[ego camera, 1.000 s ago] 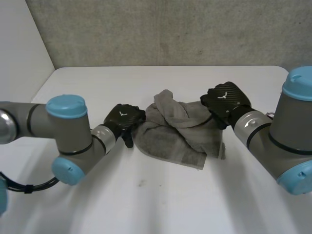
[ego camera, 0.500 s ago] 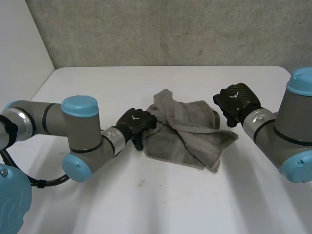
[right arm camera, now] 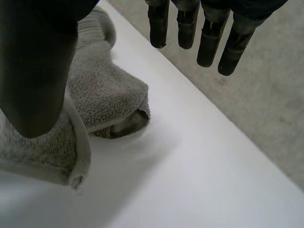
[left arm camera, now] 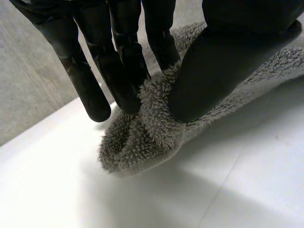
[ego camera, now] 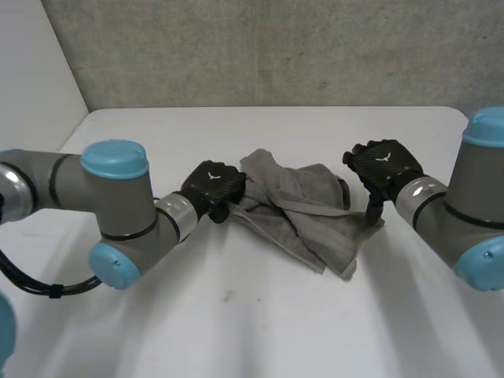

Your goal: Fold the towel.

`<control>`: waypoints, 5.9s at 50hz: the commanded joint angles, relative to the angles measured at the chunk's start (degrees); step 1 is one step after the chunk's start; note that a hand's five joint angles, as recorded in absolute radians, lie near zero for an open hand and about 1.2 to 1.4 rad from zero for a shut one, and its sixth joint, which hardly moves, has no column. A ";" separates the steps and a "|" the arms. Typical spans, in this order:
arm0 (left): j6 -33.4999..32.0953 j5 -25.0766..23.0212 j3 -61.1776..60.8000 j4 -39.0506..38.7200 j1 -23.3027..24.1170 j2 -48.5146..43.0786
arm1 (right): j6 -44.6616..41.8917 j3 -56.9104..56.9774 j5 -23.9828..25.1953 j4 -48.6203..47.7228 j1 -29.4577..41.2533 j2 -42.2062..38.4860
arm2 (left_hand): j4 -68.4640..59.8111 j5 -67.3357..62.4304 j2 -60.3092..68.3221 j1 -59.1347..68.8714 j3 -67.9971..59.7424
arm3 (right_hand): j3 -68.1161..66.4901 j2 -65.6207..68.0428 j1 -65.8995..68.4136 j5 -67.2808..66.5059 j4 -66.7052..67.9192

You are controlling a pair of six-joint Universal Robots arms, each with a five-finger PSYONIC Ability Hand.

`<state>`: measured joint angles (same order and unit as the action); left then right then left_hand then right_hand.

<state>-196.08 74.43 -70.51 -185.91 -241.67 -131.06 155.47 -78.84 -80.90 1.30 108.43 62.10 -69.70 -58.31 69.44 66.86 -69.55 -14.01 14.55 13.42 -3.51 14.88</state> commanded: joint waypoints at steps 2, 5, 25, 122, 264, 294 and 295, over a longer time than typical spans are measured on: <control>-0.10 -0.25 -5.43 -0.51 -0.12 5.73 | 14.42 4.75 7.60 9.07 -2.35 -2.68 | -10.30 -11.69 10.56 13.14 -10.45 | -0.45 -0.09 1.03 -0.95 -0.43; -0.18 -0.25 -7.01 -0.59 -0.12 6.78 | 15.39 5.89 8.56 9.69 -3.40 -4.18 | -10.30 -11.69 10.56 13.14 -10.45 | -7.18 6.64 7.76 -7.68 6.30; -0.10 -0.17 -10.18 -2.53 -0.65 10.83 | 16.18 9.50 9.18 10.56 -3.93 -8.22 | -10.30 -11.69 10.56 13.14 -10.45 | -65.99 65.45 66.58 -66.49 65.12; 4.39 -7.99 -31.18 -3.23 -0.65 23.93 | -20.65 2.90 3.12 22.25 -13.42 -2.86 | -10.30 -11.69 10.56 13.14 -10.45 | -65.99 65.45 66.58 -66.49 65.12; 50.27 18.72 -11.67 8.99 12.62 3.98 | 11.08 -9.22 0.13 -11.14 2.14 7.07 | 3.51 2.12 -3.25 -0.67 3.36 | -65.99 65.45 66.58 -66.49 65.12; 21.96 19.87 -1.74 25.42 3.75 31.92 | -7.99 4.66 3.91 11.53 2.22 28.26 | -10.30 -11.69 10.56 13.14 -10.45 | -65.99 65.45 66.58 -66.49 65.12; 20.31 19.79 -0.09 27.95 3.57 32.79 | -8.60 7.01 4.17 15.36 2.31 28.34 | -10.30 -11.69 10.56 13.14 -10.45 | -65.99 65.45 66.58 -66.49 65.12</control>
<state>-167.41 94.31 -75.87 -165.29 -236.49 -104.81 150.03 -80.68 -77.24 2.69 110.53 88.95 -69.75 -58.05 69.49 67.41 -69.62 -76.76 76.13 76.99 -66.28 76.83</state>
